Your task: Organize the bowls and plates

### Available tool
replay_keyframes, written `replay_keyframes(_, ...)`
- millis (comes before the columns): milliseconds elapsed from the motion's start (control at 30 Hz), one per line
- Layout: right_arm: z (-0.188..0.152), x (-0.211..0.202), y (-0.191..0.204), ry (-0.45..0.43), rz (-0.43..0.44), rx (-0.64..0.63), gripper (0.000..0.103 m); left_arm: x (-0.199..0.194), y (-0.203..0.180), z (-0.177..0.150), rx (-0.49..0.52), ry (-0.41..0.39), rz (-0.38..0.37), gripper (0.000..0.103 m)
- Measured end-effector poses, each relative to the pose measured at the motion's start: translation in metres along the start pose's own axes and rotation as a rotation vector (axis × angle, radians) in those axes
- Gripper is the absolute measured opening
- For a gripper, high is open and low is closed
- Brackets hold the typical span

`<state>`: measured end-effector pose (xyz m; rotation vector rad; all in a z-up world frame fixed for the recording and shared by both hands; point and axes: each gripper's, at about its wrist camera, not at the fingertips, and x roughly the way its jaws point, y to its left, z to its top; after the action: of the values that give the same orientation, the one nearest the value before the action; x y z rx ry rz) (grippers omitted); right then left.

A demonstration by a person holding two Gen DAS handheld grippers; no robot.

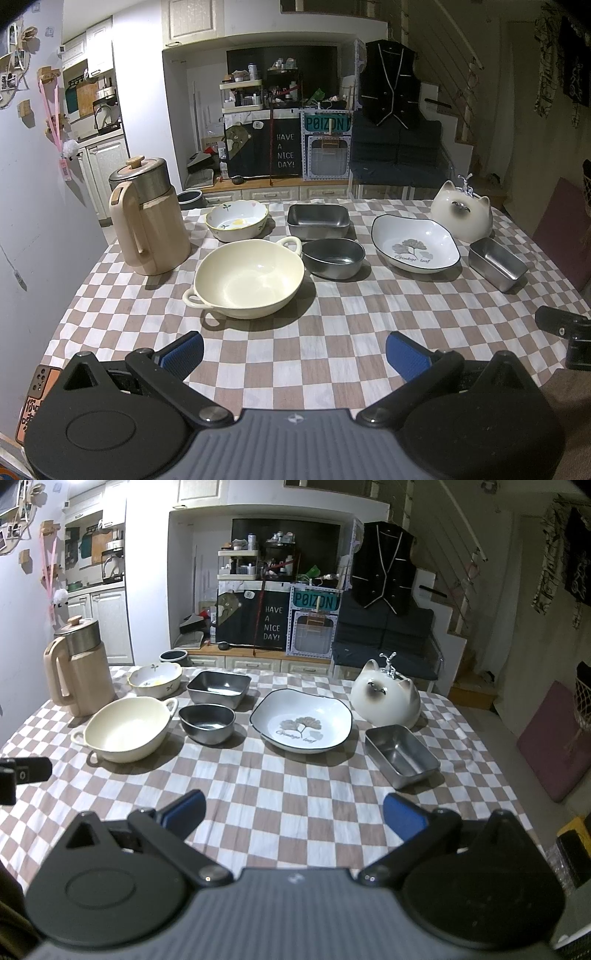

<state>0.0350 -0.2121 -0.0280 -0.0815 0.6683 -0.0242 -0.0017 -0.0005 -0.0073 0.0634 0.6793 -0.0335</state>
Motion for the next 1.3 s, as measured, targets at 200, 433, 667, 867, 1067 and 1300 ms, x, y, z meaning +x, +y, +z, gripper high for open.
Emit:
replay_keyframes(200, -0.0001, 0.0001, 0.0001, 0.000, 0.000, 0.000, 0.103, 0.0000, 0.0001, 0.0000, 0.000, 0.001, 0.000, 0.103)
replay_keyframes(433, -0.0002, 0.0001, 0.0003, 0.000, 0.000, -0.001, 0.103, 0.0000, 0.0001, -0.0001, 0.000, 0.001, -0.001, 0.103)
replay_keyframes(667, -0.0010, -0.0003, -0.0008, 0.005, 0.003, -0.003, 0.103, -0.0002, -0.0011, -0.0010, -0.003, 0.003, -0.001, 0.103)
replay_keyframes(867, 0.0000, 0.0008, -0.0003, 0.010, 0.003, -0.005, 0.103, -0.0008, -0.0061, -0.0024, -0.002, 0.000, -0.009, 0.103)
replay_keyframes(1067, 0.0011, 0.0002, -0.0019, -0.008, -0.001, 0.012, 0.103, -0.0001, -0.0027, 0.0002, -0.010, 0.005, 0.007, 0.103)
replay_keyframes(1300, 0.0023, 0.0045, -0.0021, -0.002, -0.010, 0.020, 0.103, -0.0009, -0.0023, 0.0028, -0.016, -0.011, 0.027, 0.103)
